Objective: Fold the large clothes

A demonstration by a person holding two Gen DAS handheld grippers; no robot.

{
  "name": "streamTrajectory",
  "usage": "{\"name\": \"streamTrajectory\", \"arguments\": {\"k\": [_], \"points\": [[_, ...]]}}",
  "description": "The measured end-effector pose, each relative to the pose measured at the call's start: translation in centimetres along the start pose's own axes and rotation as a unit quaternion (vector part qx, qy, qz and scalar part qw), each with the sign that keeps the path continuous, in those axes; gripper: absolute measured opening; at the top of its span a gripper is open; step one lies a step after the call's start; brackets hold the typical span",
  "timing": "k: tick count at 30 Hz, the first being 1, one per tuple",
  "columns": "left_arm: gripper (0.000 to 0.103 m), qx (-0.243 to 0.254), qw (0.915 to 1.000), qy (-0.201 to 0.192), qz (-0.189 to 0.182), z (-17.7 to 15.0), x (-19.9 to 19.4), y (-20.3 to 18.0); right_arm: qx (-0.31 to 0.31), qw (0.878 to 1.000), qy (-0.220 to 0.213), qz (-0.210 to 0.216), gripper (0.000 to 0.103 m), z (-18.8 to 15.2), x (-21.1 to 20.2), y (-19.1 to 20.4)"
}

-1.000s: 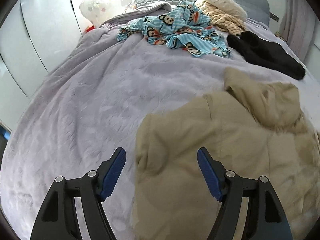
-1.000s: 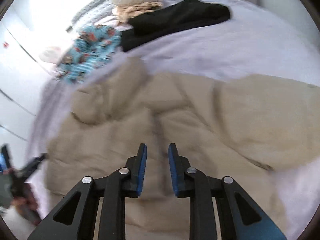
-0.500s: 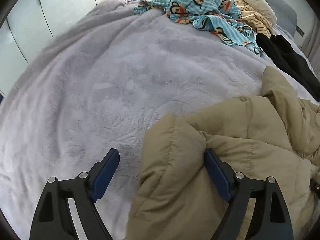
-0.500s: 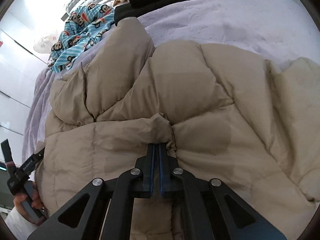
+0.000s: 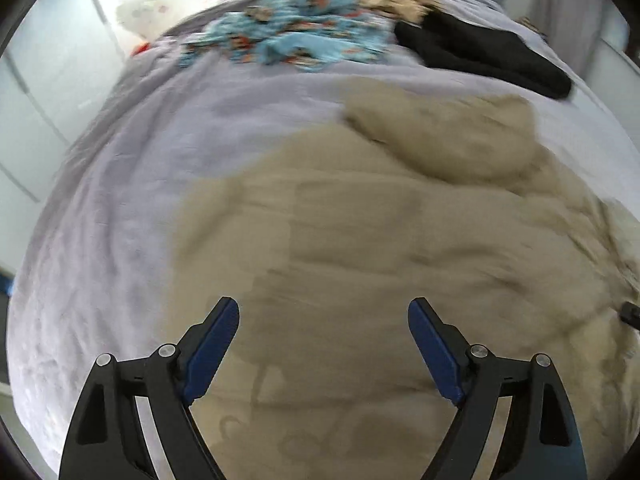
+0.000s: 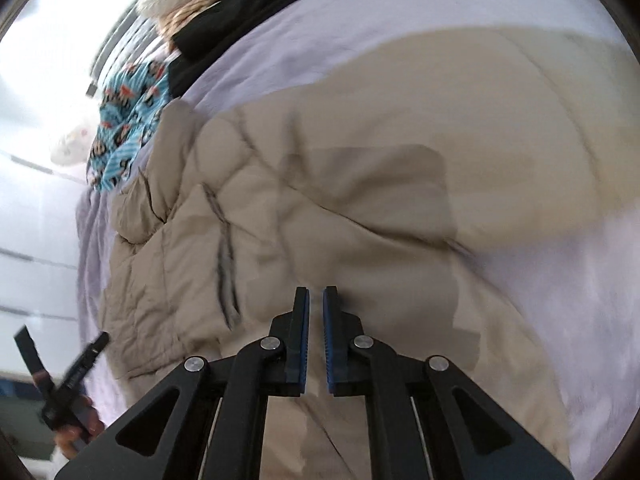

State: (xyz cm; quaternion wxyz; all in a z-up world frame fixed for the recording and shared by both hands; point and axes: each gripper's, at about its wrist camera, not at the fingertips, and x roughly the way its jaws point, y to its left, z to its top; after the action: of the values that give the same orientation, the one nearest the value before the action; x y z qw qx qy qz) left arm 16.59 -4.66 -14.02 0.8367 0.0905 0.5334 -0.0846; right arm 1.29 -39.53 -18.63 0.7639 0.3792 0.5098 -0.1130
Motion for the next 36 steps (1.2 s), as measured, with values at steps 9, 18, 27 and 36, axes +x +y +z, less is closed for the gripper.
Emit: {"name": "streamTrajectory", "arguments": {"k": [9,18,27,36], "points": [[0.088,0.064,0.9962,0.011,-0.059,-2.4,-2.2,-12.6,0.070,0.997,-0.015,0.000,0.058,-1.6,-4.9,-7.8],[0.103,0.098,0.9929,0.012,-0.067,-3.2,-2.9,-18.8,0.149,0.986,-0.074,0.006,0.082,0.3,-9.5,-16.2],[0.103,0.109,0.9910,0.048,-0.062,-3.2,-1.9,-22.2,0.250,0.957,-0.133,0.058,0.089,3.2,-10.4,-23.3],[0.103,0.114,0.9906,0.066,-0.040,-2.8,-1.4,-24.1,0.316,0.925,-0.164,0.135,0.089,6.2,-9.7,-26.8]]}}
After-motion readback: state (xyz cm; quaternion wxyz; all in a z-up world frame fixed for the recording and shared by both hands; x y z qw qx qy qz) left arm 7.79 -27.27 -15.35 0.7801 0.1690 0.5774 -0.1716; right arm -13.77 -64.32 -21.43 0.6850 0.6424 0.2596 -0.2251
